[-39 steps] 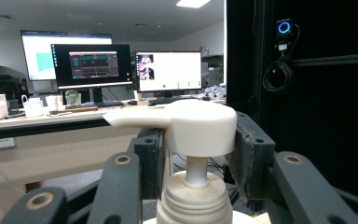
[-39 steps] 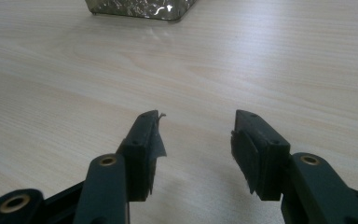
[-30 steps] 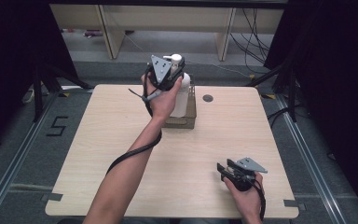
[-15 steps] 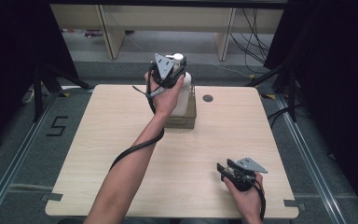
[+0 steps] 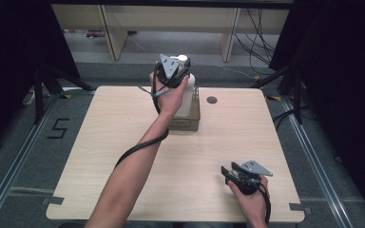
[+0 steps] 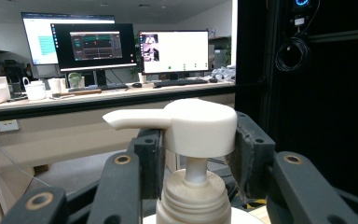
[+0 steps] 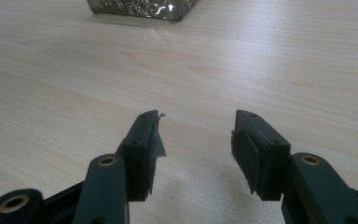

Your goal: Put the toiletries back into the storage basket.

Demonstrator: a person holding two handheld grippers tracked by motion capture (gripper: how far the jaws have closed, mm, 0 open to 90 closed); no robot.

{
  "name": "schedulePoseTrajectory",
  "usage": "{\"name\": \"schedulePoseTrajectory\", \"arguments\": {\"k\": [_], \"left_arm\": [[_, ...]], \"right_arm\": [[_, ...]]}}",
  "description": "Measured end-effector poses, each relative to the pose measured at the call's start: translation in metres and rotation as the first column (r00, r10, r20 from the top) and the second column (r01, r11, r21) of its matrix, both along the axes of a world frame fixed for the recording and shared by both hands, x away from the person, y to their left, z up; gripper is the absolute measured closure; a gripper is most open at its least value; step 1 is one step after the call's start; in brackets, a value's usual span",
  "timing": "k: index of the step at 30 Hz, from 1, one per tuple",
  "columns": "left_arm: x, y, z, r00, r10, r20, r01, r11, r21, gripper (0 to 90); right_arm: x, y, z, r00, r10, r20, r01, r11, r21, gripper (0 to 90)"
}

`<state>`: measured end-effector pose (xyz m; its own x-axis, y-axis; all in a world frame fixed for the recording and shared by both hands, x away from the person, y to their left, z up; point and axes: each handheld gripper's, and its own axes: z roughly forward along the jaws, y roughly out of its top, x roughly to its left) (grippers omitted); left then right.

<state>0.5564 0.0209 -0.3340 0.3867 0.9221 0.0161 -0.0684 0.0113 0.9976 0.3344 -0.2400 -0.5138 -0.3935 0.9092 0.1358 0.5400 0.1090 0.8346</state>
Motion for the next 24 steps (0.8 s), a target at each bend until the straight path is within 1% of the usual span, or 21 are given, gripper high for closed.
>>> {"name": "schedulePoseTrajectory", "arguments": {"k": [1,3,4,5,6,7,8,9,10,13,14,16,19,20,21,22,23,24], "left_arm": [[0.002,0.001,0.000,1.0000,-0.005,0.007,0.004,0.9999,0.011,58.9],[0.004,0.000,0.000,1.0000,-0.003,0.005,0.003,1.0000,0.005,58.9],[0.005,0.000,0.000,1.0000,-0.003,0.003,0.003,1.0000,0.008,58.9],[0.005,0.000,0.000,1.0000,-0.003,0.002,0.003,0.9999,0.011,58.9],[0.005,-0.001,-0.001,0.9999,0.010,-0.012,-0.010,0.9999,0.004,58.9],[0.005,-0.002,-0.002,0.9997,0.004,-0.025,-0.004,1.0000,-0.006,58.9],[0.007,-0.002,-0.003,0.9998,0.008,-0.015,-0.008,0.9999,0.006,58.9],[0.008,-0.002,-0.004,0.9998,0.009,-0.018,-0.009,0.9999,0.010,58.9],[0.009,-0.002,-0.005,0.9997,0.007,-0.022,-0.007,0.9999,0.012,58.9],[0.011,-0.004,-0.010,0.9994,0.004,-0.033,-0.004,0.9999,0.011,58.9],[0.011,-0.006,-0.012,0.9988,-0.002,-0.049,0.002,1.0000,0.001,58.9],[0.013,-0.006,-0.016,0.9985,0.000,-0.054,0.000,1.0000,-0.006,58.9],[0.014,-0.009,-0.021,0.9979,-0.004,-0.065,0.004,1.0000,0.003,58.9],[0.015,-0.009,-0.022,0.9982,0.001,-0.060,0.000,0.9999,0.013,58.9],[0.015,-0.010,-0.023,0.9976,-0.004,-0.069,0.004,1.0000,0.002,58.9],[0.016,-0.010,-0.024,0.9981,0.001,-0.061,0.000,0.9999,0.017,58.9],[0.016,-0.011,-0.025,0.9973,-0.004,-0.073,0.004,1.0000,0.008,58.9],[0.017,-0.011,-0.026,0.9980,0.002,-0.063,0.000,0.9998,0.022,58.8]], "right_arm": [[0.000,0.000,0.000,1.0000,0.000,0.000,0.000,1.000,-0.001,51.4],[0.000,0.000,0.000,1.0000,-0.001,0.000,0.001,1.000,0.000,51.3],[0.001,-0.002,0.000,0.9995,0.012,0.028,-0.011,1.000,-0.019,51.3],[0.002,-0.002,-0.001,0.9995,0.014,0.030,-0.014,1.000,-0.006,51.3],[0.002,-0.002,-0.001,0.9995,0.014,0.029,-0.014,1.000,-0.007,51.3],[0.001,-0.002,-0.001,0.9995,0.014,0.029,-0.013,1.000,-0.007,51.3],[0.001,-0.001,0.000,0.9997,0.011,0.020,-0.011,1.000,-0.010,51.3],[0.001,-0.002,0.000,0.9996,0.012,0.024,-0.012,1.000,-0.023,51.2],[0.001,-0.001,-0.001,0.9994,0.010,0.032,-0.009,1.000,-0.013,51.3],[0.002,-0.001,-0.001,0.9994,0.008,0.034,-0.007,1.000,-0.015,51.2],[-0.001,0.000,0.000,1.0000,-0.006,-0.002,0.006,1.000,0.001,51.2],[-0.001,0.000,0.000,1.0000,-0.002,0.002,0.002,1.000,-0.003,51.2],[0.000,-0.001,0.000,1.0000,-0.004,0.004,0.004,1.000,-0.011,51.0],[0.000,-0.001,-0.001,1.0000,-0.002,0.009,0.002,1.000,-0.008,51.0],[0.001,-0.001,-0.002,0.9999,0.003,0.017,-0.003,1.000,-0.008,51.0],[0.000,-0.001,-0.001,0.9999,0.006,0.011,-0.007,1.000,0.013,51.0],[0.000,0.000,-0.001,0.9999,0.003,0.010,-0.003,1.000,0.015,51.0],[0.000,-0.001,-0.001,0.9997,0.015,0.019,-0.015,1.000,0.002,51.0]]}}
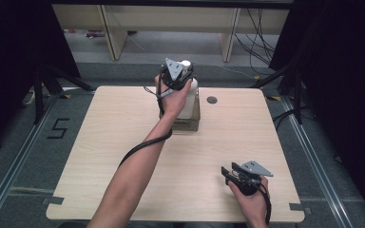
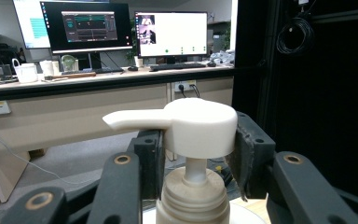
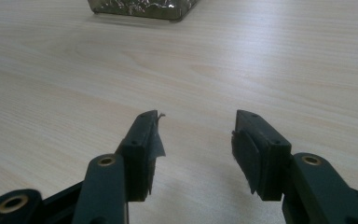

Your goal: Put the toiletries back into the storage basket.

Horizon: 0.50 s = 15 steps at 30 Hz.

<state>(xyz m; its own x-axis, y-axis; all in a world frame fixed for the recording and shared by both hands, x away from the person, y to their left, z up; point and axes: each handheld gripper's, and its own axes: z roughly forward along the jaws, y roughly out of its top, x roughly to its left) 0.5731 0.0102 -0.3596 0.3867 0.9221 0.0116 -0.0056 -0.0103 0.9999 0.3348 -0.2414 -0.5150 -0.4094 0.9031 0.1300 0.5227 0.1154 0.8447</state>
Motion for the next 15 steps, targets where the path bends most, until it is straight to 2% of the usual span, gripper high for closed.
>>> {"name": "schedulePoseTrajectory", "arguments": {"k": [1,3,4,7,8,10,11,12,13,14,15], "left_arm": [[0.000,-0.001,-0.001,0.9999,-0.007,-0.011,0.007,0.9999,-0.010,58.8],[0.002,-0.001,-0.003,1.0000,-0.003,-0.003,0.003,1.0000,0.002,58.9],[0.002,-0.001,-0.004,0.9999,-0.006,-0.013,0.006,0.9999,-0.011,58.8],[0.003,-0.001,-0.006,1.0000,-0.005,-0.007,0.006,1.0000,0.001,58.8],[0.003,-0.001,-0.007,0.9998,-0.010,-0.016,0.010,0.9999,-0.009,58.8],[0.004,-0.001,-0.008,1.0000,-0.005,-0.009,0.005,1.0000,-0.001,58.8],[0.004,-0.001,-0.009,0.9999,-0.004,-0.011,0.004,1.0000,-0.004,58.8],[0.004,-0.002,-0.010,0.9997,-0.009,-0.022,0.009,0.9999,-0.010,58.8],[0.004,-0.002,-0.011,0.9996,-0.011,-0.024,0.011,0.9999,-0.010,58.8],[0.005,-0.001,-0.011,0.9998,-0.005,-0.017,0.005,1.0000,0.005,58.8],[0.005,-0.002,-0.013,0.9996,-0.009,-0.027,0.009,0.9999,-0.010,58.8]], "right_arm": [[0.000,0.000,0.000,1.0000,0.000,0.000,0.000,1.000,0.001,51.0],[-0.003,0.003,0.001,0.9994,-0.028,-0.022,0.029,0.999,0.032,51.0],[0.000,-0.001,0.001,0.9999,-0.004,0.016,0.004,1.000,-0.020,51.0],[0.000,-0.001,0.000,0.9999,-0.004,0.015,0.004,1.000,-0.022,51.0],[-0.001,0.001,0.000,0.9999,-0.016,0.001,0.016,1.000,0.011,51.0],[-0.002,0.002,0.000,0.9997,-0.018,-0.015,0.019,1.000,0.022,51.0],[-0.002,0.002,0.000,0.9998,-0.017,-0.011,0.018,1.000,0.020,51.0],[0.000,-0.001,0.001,0.9999,-0.004,0.012,0.005,1.000,-0.015,51.0],[-0.001,0.001,0.000,0.9998,-0.017,-0.005,0.017,1.000,0.016,51.0],[-0.002,0.002,0.000,0.9998,-0.018,-0.010,0.018,1.000,0.019,51.0],[-0.002,0.002,0.000,0.9998,-0.018,-0.009,0.018,1.000,0.019,51.0]]}}
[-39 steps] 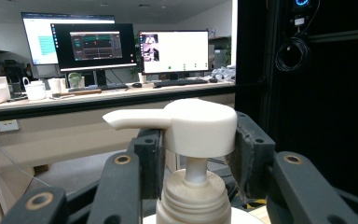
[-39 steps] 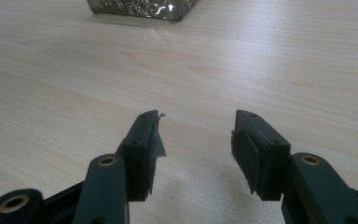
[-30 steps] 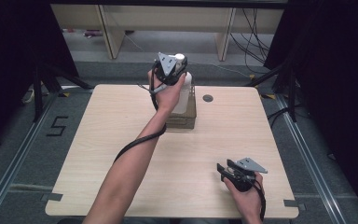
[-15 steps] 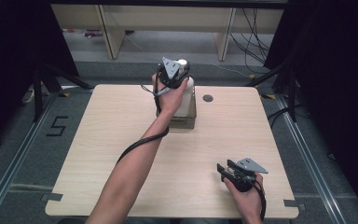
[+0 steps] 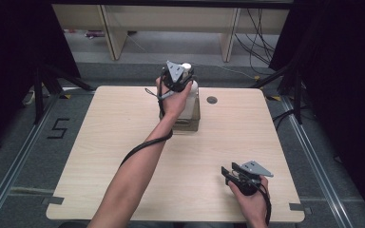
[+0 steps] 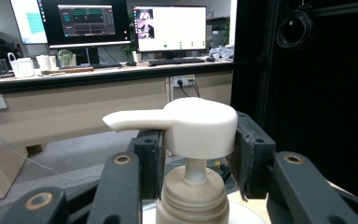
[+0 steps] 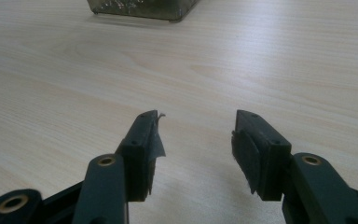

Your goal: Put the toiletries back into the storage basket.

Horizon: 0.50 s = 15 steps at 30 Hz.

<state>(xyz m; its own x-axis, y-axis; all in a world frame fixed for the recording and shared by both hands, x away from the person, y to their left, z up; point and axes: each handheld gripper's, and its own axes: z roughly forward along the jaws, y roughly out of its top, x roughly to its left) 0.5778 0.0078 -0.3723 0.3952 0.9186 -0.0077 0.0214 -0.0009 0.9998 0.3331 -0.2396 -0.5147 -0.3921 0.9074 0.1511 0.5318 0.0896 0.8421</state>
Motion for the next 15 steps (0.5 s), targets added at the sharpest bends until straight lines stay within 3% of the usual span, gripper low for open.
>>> {"name": "schedulePoseTrajectory", "arguments": {"k": [2,12,15], "left_arm": [[0.0006,0.0002,-0.0021,1.0000,0.001,-0.006,-0.001,1.0000,0.005,58.8],[0.0030,0.0023,-0.0054,1.0000,0.008,-0.003,-0.008,0.9999,0.007,58.7],[0.0033,0.0031,-0.0058,0.9999,-0.001,-0.013,0.001,1.0000,-0.005,58.5]], "right_arm": [[0.0013,-0.0030,0.0003,0.9996,0.015,0.026,-0.014,0.999,-0.037,51.0],[0.0014,-0.0027,0.0001,0.9995,0.017,0.028,-0.016,0.999,-0.041,51.0],[-0.0004,0.0004,0.0002,1.0000,0.000,0.000,0.000,1.000,-0.011,51.0]]}}
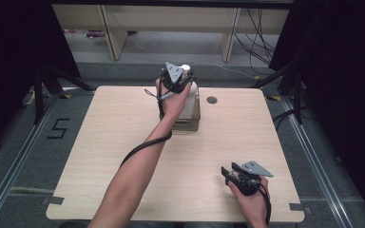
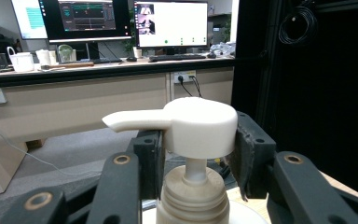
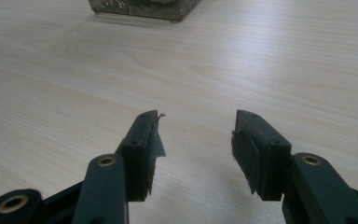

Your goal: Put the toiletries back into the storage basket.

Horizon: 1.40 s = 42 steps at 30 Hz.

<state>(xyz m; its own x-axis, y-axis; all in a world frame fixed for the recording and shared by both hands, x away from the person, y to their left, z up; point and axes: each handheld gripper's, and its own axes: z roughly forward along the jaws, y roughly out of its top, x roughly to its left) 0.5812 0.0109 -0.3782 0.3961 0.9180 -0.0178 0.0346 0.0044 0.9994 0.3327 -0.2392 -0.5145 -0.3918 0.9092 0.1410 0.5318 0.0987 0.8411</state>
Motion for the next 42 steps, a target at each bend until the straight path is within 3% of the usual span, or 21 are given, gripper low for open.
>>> {"name": "schedulePoseTrajectory", "arguments": {"k": [7,13,30,34,39,42], "left_arm": [[-0.001,0.005,0.001,0.9997,-0.003,-0.023,0.003,1.0000,0.005,57.4],[-0.003,0.012,-0.002,0.9976,-0.004,-0.069,0.003,1.0000,-0.002,47.0],[-0.028,0.025,0.001,0.9966,-0.011,-0.082,0.012,0.9999,0.008,38.8],[-0.034,0.030,0.004,0.9958,-0.012,-0.090,0.012,0.9999,-0.001,38.5],[-0.043,0.033,0.009,0.9963,-0.031,-0.080,0.031,0.9995,0.000,38.1],[-0.049,0.034,0.011,0.9954,-0.046,-0.085,0.047,0.9989,0.007,38.4]], "right_arm": [[0.000,0.000,0.000,1.0000,0.004,0.006,-0.004,1.000,-0.003,51.0],[0.001,0.001,-0.001,0.9999,0.004,0.010,-0.004,1.000,0.005,50.8],[0.000,0.002,-0.001,1.0000,0.002,0.007,-0.002,1.000,0.009,50.4],[0.000,0.000,0.000,0.9999,0.007,0.007,-0.007,1.000,-0.020,50.5],[-0.002,0.002,0.000,0.9999,-0.008,-0.014,0.008,1.000,-0.005,50.4],[0.000,0.000,0.000,1.0000,0.006,0.004,-0.006,1.000,-0.022,50.4]]}}
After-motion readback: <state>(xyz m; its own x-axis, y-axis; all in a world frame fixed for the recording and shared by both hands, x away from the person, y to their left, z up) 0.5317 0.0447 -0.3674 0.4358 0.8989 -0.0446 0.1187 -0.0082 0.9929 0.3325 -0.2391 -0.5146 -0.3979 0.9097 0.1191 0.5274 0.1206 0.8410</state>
